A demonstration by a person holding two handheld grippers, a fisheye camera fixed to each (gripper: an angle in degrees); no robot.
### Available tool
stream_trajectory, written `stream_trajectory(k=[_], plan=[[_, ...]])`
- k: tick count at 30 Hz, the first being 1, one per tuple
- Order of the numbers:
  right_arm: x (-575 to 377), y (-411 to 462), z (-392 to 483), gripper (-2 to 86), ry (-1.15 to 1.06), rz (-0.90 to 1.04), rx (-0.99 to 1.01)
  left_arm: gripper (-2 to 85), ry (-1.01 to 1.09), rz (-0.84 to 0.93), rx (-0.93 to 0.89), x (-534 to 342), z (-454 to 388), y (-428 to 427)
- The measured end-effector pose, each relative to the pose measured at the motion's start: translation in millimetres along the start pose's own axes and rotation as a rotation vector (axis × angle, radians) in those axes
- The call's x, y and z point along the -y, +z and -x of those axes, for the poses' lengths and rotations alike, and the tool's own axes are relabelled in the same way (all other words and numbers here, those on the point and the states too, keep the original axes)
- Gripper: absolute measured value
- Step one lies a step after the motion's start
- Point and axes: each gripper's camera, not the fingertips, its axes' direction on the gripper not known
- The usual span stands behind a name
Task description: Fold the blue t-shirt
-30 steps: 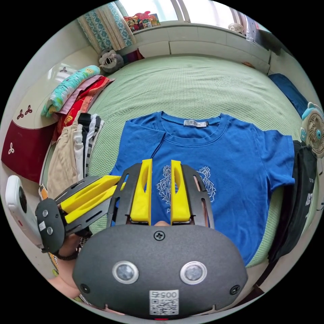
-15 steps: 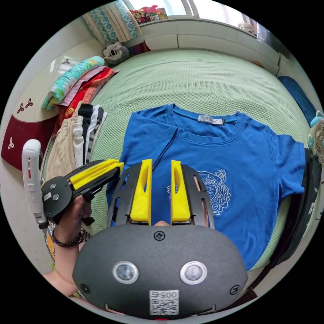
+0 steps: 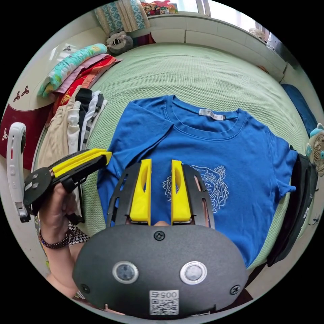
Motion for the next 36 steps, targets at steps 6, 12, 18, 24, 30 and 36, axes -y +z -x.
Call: stream_trajectory(k=[6, 12, 18, 24, 30, 36], plan=[[-16, -30, -7, 10.6, 0.023, -0.086, -0.048, 9.9, 0.008, -0.176, -0.057, -30, -23, -47], [-36, -61, -63, 11.1, 0.182, -0.151, -0.126, 10.1, 0.223, -0.11, -0.176, -48, -109, -27], [-53, -77, -119, 11.0, 0.313, -0.181, -0.18, 10.1, 0.334, -0.091, -0.183, -38, -183, 0], [-47, -66, -153, 11.1, 0.383, -0.147, -0.175, 9.8, 0.392, -0.045, -0.101, -24, -234, 42], [-36, -40, -168, 11.4, 0.365, -0.071, -0.183, 8.6, 0.344, -0.04, -0.118, -10, -254, 57], [-33, -39, -171, 11.0, 0.353, -0.069, -0.211, 8.5, 0.34, -0.052, -0.142, -4, -273, 65]])
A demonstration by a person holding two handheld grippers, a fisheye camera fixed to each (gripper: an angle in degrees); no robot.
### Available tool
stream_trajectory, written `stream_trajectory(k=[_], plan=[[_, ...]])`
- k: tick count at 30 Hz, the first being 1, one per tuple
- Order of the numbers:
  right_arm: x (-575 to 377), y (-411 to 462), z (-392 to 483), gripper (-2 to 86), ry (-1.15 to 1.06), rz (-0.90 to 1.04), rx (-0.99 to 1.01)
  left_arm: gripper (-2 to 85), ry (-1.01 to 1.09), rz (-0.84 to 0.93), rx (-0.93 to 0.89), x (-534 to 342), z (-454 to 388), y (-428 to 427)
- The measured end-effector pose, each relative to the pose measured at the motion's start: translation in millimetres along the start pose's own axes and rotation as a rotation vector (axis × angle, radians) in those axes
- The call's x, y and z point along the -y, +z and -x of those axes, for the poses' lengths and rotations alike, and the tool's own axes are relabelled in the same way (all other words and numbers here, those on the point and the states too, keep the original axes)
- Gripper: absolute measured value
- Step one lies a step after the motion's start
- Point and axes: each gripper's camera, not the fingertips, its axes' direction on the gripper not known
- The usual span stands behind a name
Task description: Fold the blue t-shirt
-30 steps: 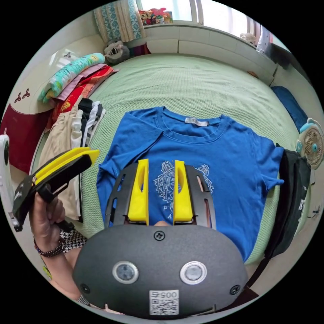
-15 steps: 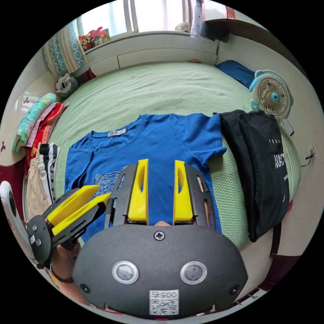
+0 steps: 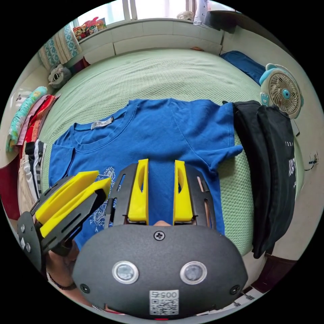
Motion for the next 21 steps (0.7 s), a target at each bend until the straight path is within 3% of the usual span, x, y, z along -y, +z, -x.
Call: stream_trajectory(k=[21], plan=[[-11, -28, -43, 6.8, -0.092, -0.065, 0.05, 8.6, 0.044, 0.048, 0.071, -6, -48, 57]])
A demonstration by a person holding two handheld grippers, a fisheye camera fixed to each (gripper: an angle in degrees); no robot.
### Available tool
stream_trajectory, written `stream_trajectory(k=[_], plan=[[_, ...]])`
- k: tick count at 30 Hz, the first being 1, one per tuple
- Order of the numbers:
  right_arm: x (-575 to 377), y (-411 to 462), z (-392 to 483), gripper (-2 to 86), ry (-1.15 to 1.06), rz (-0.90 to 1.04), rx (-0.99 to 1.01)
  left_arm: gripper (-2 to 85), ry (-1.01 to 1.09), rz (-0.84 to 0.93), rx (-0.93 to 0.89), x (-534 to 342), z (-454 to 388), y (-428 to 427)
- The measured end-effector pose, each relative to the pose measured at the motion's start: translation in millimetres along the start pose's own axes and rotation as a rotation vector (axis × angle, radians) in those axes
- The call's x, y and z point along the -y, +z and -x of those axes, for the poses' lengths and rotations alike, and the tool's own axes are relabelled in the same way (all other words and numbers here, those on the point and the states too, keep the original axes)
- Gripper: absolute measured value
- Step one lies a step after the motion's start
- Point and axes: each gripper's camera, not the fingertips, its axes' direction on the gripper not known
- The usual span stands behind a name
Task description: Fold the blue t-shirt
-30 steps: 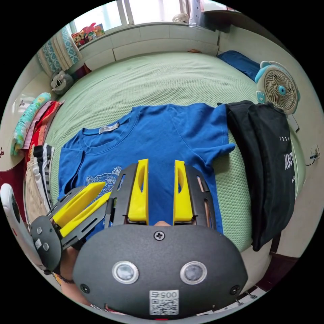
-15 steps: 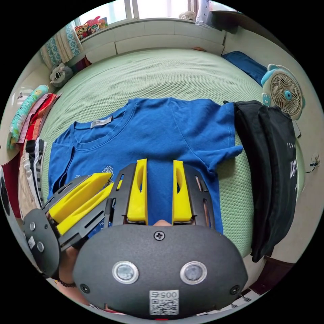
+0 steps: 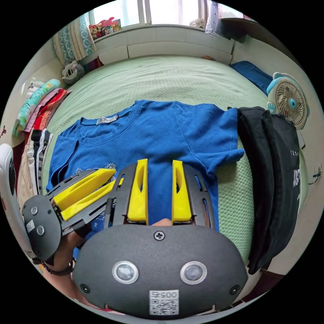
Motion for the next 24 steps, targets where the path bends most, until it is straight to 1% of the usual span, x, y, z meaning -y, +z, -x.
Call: stream_trajectory(k=[4, 6, 8, 11, 13, 14, 17, 20, 24], plan=[[6, -21, -24, 6.6, 0.044, 0.01, 0.069, 7.4, 0.008, -0.001, -0.001, -2, -4, -8], [5, -43, -41, 7.7, 0.094, -0.075, 0.084, 7.1, 0.034, -0.009, 0.001, -5, -9, -12], [4, -74, -67, 9.4, 0.179, -0.201, 0.039, 7.5, 0.068, -0.031, 0.018, -9, -14, -14], [1, -87, -102, 10.0, 0.329, -0.246, -0.019, 7.8, 0.089, -0.078, 0.045, -15, -17, -13], [1, -80, -117, 10.2, 0.383, -0.212, -0.01, 7.8, 0.083, -0.061, 0.017, -18, -14, -9], [3, -74, -124, 10.3, 0.408, -0.171, -0.019, 7.8, 0.082, -0.067, 0.011, -19, -12, -9], [5, -65, -139, 9.6, 0.473, -0.136, -0.058, 7.8, 0.069, -0.078, -0.025, -23, -4, -9], [7, -58, -149, 7.5, 0.498, -0.098, 0.008, 7.5, 0.055, -0.084, -0.052, -27, 4, -10], [4, -70, -145, 3.1, 0.465, -0.144, 0.012, 7.0, 0.043, -0.082, -0.067, -29, 13, -13]])
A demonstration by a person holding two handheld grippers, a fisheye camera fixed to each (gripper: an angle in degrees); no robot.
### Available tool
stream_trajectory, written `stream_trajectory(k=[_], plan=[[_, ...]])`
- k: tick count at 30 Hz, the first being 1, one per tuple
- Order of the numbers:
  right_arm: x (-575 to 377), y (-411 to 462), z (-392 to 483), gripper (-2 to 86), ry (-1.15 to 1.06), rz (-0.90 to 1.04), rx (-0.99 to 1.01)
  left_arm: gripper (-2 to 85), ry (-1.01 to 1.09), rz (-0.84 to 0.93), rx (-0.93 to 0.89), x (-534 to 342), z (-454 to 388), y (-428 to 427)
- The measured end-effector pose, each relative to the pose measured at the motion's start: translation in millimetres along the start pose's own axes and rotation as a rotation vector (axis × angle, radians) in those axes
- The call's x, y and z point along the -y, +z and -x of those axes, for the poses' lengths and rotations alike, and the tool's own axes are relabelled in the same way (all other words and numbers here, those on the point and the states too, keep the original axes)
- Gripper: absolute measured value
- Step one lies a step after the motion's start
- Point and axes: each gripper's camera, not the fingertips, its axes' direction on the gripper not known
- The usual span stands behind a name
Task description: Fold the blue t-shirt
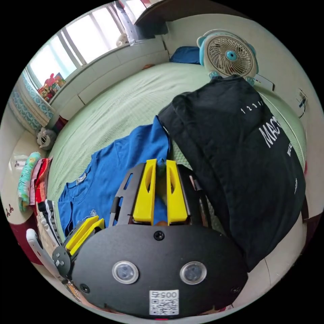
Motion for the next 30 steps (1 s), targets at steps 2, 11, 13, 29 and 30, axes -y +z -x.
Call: stream_trajectory(k=[2, 11, 13, 29, 30], plan=[[-5, -20, 7, 1.1, -0.043, -0.089, 0.045, 7.0, -0.004, -0.01, -0.003, -1, 4, -4], [-51, -40, 100, 4.4, -0.646, 0.052, 0.275, 7.5, -0.038, -0.045, 0.003, -8, 32, -23], [-55, -23, 106, 5.9, -0.66, 0.16, 0.24, 7.5, -0.057, -0.042, -0.001, -9, 43, -24], [-28, -26, 73, 9.5, -0.336, 0.058, 0.162, 7.8, -0.134, -0.031, -0.03, -16, 100, -39], [-27, -25, 72, 9.5, -0.325, 0.061, 0.164, 7.8, -0.138, -0.032, -0.029, -15, 103, -41]])
